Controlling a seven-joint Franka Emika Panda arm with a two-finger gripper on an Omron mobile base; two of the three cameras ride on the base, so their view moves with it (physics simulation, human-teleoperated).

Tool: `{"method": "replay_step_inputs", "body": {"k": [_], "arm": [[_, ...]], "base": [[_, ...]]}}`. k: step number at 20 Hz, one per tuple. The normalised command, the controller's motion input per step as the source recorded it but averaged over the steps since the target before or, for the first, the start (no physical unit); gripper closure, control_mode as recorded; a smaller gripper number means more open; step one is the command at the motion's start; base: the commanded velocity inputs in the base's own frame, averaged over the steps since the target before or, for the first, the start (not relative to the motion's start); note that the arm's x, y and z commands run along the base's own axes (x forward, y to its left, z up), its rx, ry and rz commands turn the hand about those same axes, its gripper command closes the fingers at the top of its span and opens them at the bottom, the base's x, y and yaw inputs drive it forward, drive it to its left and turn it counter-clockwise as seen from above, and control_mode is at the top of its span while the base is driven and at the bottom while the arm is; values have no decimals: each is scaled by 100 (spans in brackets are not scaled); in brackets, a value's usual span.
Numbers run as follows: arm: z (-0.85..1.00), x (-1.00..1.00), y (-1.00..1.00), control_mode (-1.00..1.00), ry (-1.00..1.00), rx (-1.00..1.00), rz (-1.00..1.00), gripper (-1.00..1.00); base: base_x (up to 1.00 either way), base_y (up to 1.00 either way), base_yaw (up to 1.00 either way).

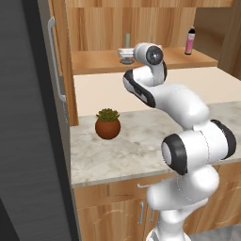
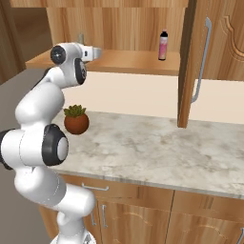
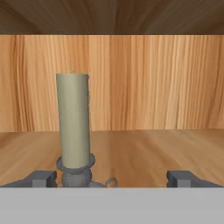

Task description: Pick the candle and candle from the dining table and place them in the open cabinet. Close the cabinet after placing the objects.

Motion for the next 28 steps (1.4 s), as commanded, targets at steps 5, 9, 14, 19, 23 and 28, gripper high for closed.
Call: {"method": "replay_step_inputs", "body": {"k": [5,9,14,19,23,28], "arm": [[3,-43,0,-100,22,0,-5,-100],[7,-54,0,-100,18,0,0,-100],[1,-62,-4,-100,16,0,-1,-100],[-6,-73,-14,-100,2,3,0,-100],[-18,-75,-21,-100,-3,10,0,-100],[-28,-75,-19,-100,-4,15,0,-100]], "base": [[0,0,0],[0,0,0],[0,0,0],[0,0,0],[0,0,0],[0,0,0]]}}
